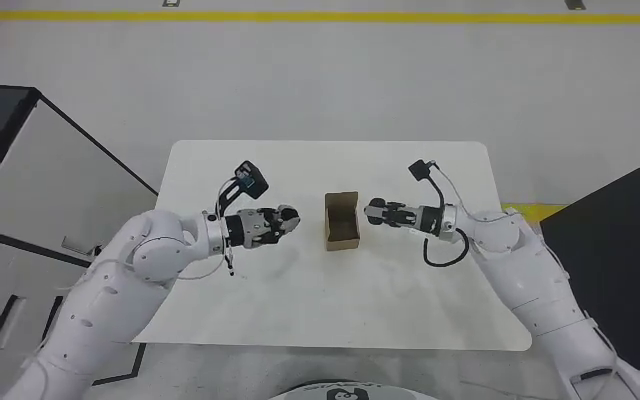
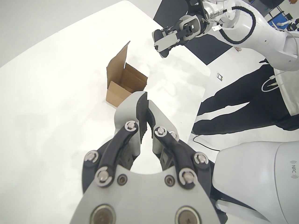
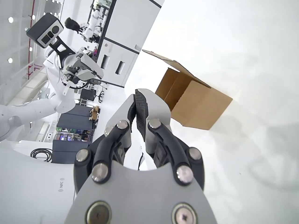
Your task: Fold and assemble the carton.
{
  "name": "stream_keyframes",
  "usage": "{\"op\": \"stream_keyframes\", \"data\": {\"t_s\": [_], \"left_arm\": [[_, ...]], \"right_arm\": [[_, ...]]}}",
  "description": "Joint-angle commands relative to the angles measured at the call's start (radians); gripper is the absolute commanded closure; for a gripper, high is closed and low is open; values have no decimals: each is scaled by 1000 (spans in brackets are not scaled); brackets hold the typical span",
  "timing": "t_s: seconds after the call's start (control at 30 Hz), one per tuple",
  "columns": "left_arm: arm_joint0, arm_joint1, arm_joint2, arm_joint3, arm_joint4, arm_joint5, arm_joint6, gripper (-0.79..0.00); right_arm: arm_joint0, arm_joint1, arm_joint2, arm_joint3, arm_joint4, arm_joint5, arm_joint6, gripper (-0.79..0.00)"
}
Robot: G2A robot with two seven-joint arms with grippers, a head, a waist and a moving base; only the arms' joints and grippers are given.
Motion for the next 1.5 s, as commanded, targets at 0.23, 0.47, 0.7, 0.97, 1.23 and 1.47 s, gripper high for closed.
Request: {"op": "stream_keyframes", "data": {"t_s": [0.23,0.47,0.7,0.97,1.23,1.47], "left_arm": [[-90,-50,139,212,-406,147,-72,0],[-162,-78,202,318,-506,216,-108,0],[-153,-81,200,327,-535,226,-82,0],[-220,-134,276,506,-864,339,-159,0],[-234,-140,283,517,-847,331,-145,0],[-252,-172,338,540,-871,391,-106,0]], "right_arm": [[7,-16,-39,80,1,66,-72,0],[33,-23,-54,145,73,92,-4,0],[33,-23,-54,145,73,92,-4,0],[35,-36,-82,154,85,127,-36,0],[36,-38,-84,159,88,123,-42,0],[21,-43,-90,145,61,150,-98,0]]}}
